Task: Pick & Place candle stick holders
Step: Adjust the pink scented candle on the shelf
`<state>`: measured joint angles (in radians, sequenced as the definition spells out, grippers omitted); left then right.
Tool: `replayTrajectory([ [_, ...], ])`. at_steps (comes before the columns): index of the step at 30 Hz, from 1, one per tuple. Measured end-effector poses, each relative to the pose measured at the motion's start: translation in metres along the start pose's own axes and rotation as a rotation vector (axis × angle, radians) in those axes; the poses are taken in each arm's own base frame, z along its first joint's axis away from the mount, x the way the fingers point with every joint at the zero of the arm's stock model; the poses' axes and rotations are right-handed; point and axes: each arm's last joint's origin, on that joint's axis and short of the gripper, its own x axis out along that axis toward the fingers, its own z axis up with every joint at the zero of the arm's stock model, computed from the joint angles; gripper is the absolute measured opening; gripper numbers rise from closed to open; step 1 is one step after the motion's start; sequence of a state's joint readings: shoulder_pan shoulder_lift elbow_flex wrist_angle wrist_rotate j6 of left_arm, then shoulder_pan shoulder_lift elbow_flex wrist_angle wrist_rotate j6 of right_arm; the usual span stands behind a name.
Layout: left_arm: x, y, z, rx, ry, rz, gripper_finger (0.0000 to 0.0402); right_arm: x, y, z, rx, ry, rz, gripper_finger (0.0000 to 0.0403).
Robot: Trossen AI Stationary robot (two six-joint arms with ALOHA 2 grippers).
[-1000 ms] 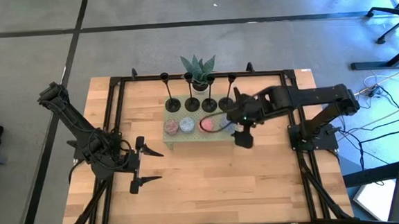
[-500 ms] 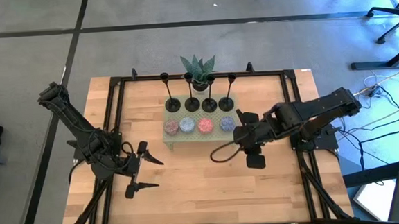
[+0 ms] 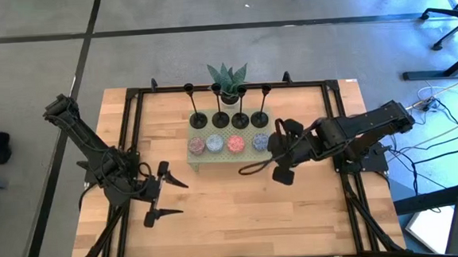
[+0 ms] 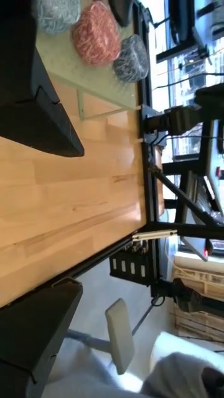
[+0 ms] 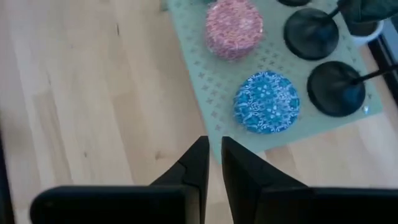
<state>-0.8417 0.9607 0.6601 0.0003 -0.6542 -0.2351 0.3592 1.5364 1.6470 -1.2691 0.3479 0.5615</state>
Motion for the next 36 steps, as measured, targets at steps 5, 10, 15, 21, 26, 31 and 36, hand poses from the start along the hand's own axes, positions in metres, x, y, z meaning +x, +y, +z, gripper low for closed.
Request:
replayTrajectory([
  [5, 0.0, 0.001, 0.001, 0.01, -0.014, 0.027, 0.0347, -0.001, 0.002, -0.002, -0.077, 0.004, 0.004, 0.0046],
  [10, -0.001, 0.008, 0.006, 0.048, -0.094, 0.3, 0.0347, -0.001, -0.003, -0.006, -0.148, 0.041, -0.048, 0.0046],
  [15, 0.002, 0.024, 0.014, -0.001, -0.164, 0.575, 0.0347, -0.002, -0.01, -0.011, -0.131, 0.062, -0.181, 0.0046],
  [21, 0.009, 0.038, 0.016, -0.004, -0.153, 0.631, 0.0347, -0.015, -0.02, -0.029, -0.044, 0.082, -0.284, 0.0046],
  [26, 0.011, 0.044, 0.016, 0.008, -0.145, 0.663, 0.0347, -0.019, -0.019, -0.056, -0.087, 0.012, -0.203, 0.0046],
  [31, 0.016, 0.053, 0.018, -0.018, -0.14, 0.638, 0.0347, -0.017, -0.031, -0.083, -0.079, -0.102, -0.112, 0.0046],
  [36, 0.023, 0.065, 0.02, -0.047, -0.134, 0.596, 0.0347, -0.015, -0.041, -0.097, -0.112, -0.238, -0.006, 0.0046],
])
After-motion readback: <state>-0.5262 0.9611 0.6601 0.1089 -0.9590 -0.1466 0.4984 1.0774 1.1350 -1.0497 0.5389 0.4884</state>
